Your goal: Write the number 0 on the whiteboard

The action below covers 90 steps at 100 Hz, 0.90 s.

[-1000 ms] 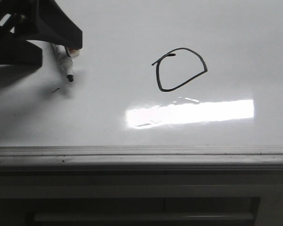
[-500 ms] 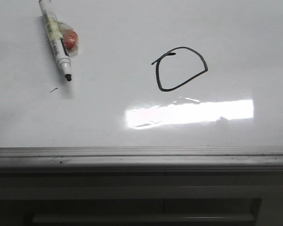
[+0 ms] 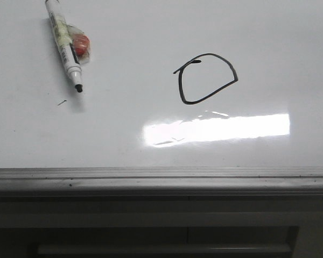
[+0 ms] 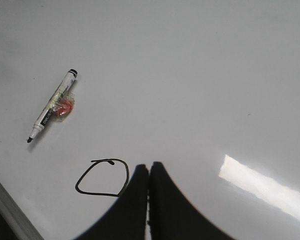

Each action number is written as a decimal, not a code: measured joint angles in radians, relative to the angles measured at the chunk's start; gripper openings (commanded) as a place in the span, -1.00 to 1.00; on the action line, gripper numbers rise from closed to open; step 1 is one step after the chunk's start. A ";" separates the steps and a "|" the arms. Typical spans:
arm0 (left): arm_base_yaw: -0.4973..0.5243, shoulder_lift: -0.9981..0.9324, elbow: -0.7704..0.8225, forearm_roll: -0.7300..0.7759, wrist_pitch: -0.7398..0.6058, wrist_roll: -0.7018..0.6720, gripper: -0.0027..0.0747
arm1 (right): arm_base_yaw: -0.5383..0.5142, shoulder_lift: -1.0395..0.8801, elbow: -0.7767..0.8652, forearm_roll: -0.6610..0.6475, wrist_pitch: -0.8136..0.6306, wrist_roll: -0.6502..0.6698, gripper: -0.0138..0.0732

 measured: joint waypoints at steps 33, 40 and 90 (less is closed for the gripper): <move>0.000 0.000 0.000 0.000 0.026 0.000 -0.98 | 0.000 -0.002 0.000 0.000 0.000 0.001 -0.81; 0.000 0.000 0.000 0.000 0.026 0.000 -0.98 | 0.000 -0.002 0.000 0.000 0.000 0.001 -0.81; 0.035 -0.050 0.075 0.056 -0.003 0.033 -0.98 | 0.000 -0.002 0.002 -0.002 0.000 0.002 -0.81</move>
